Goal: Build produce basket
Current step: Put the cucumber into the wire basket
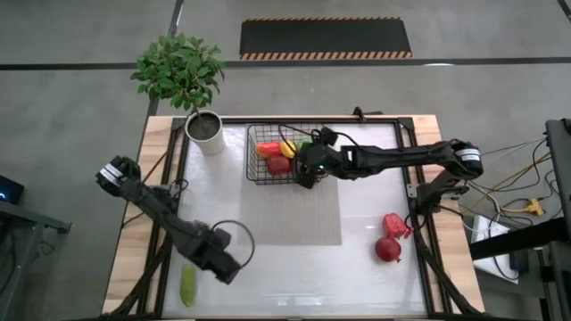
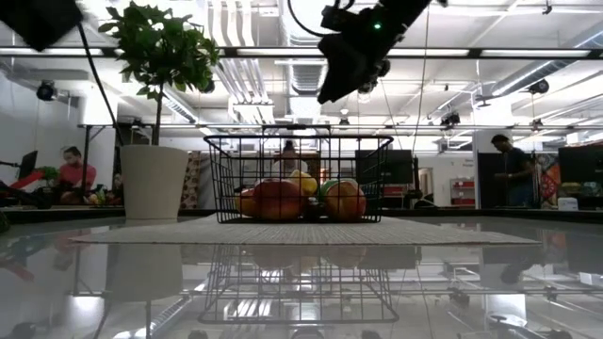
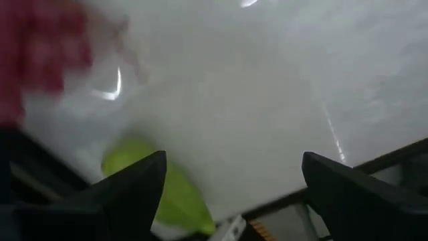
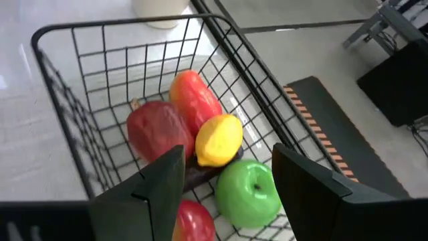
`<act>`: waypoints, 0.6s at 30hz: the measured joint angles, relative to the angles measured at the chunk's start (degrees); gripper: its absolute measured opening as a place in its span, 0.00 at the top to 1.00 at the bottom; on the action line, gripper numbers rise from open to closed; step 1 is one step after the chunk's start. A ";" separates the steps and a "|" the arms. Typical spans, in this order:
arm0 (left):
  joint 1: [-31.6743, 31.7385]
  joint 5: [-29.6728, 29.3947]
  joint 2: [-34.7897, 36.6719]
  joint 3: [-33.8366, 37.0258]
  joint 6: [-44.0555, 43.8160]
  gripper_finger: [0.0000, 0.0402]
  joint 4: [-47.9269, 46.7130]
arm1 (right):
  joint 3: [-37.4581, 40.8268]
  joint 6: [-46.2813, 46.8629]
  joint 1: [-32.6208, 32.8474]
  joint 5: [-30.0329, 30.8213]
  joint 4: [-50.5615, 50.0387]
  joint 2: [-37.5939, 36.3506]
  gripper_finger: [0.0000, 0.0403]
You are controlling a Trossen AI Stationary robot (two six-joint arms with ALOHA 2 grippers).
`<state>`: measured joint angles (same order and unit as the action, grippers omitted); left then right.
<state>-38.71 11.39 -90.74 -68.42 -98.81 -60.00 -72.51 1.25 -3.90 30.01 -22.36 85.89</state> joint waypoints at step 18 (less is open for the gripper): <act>-10.16 2.48 -0.02 2.80 -26.46 0.18 0.62 | 18.84 -1.70 1.93 -5.60 18.41 -15.64 0.48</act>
<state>-48.87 13.87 -90.76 -65.62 -125.28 -59.38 -53.66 -0.45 -1.98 24.41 -3.95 70.24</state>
